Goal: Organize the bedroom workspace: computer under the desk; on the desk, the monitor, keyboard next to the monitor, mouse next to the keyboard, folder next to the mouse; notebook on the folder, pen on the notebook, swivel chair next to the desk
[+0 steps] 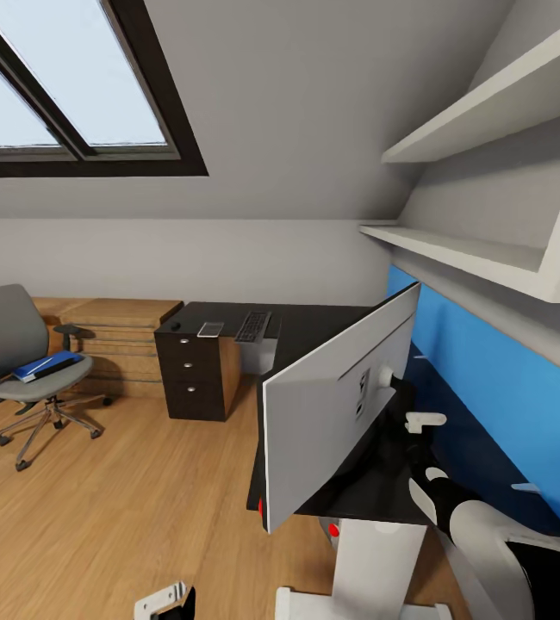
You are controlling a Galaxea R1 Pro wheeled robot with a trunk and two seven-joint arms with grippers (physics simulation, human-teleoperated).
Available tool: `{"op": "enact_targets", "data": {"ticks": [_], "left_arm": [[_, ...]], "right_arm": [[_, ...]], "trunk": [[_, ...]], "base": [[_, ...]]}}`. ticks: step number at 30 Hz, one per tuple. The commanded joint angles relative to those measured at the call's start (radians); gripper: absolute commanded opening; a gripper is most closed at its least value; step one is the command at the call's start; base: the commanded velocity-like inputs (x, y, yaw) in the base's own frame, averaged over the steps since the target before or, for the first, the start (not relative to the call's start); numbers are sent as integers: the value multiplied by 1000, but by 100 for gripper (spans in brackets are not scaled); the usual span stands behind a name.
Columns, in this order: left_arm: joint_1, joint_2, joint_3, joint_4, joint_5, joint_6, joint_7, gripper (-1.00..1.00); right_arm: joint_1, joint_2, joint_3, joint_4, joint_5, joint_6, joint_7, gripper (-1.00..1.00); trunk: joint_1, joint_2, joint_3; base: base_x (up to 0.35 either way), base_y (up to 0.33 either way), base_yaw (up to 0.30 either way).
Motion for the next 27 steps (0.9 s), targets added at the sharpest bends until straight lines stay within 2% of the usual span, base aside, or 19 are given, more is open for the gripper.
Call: {"op": "enact_targets", "data": {"ticks": [1,6,9,14,21,25,27], "left_arm": [[-1,2,-8,4,9,-6,9,100],[-1,1,-10,107,8,-17,-7,100],[-1,2,-10,176,7,-68,-34,100],[-1,1,-12,322,7,-245,-84,100],[-1,0,-14,466,8,-428,-116,100],[-1,-1,-14,591,10,-550,-191,100],[-1,-1,-14,628,11,-581,-222,100]], "right_arm": [[0,-1,12,5,-11,-3,-7,-100],[0,-1,12,5,-11,-3,-7,-100],[0,-1,12,5,-11,-3,-7,-100],[0,-1,12,5,-11,-3,-7,-100],[0,-1,12,5,-11,-3,-7,-100],[0,-1,12,5,-11,-3,-7,-100],[0,0,12,5,-11,-3,-7,-100]], "trunk": [[0,-1,-2],[0,-1,-2],[0,-1,-2],[0,-1,-2],[0,-1,-2],[0,-1,-2],[0,-1,-2]], "base": [[0,0,0],[0,0,0],[0,0,0],[0,0,0],[0,0,0],[0,0,0],[0,0,0]]}}
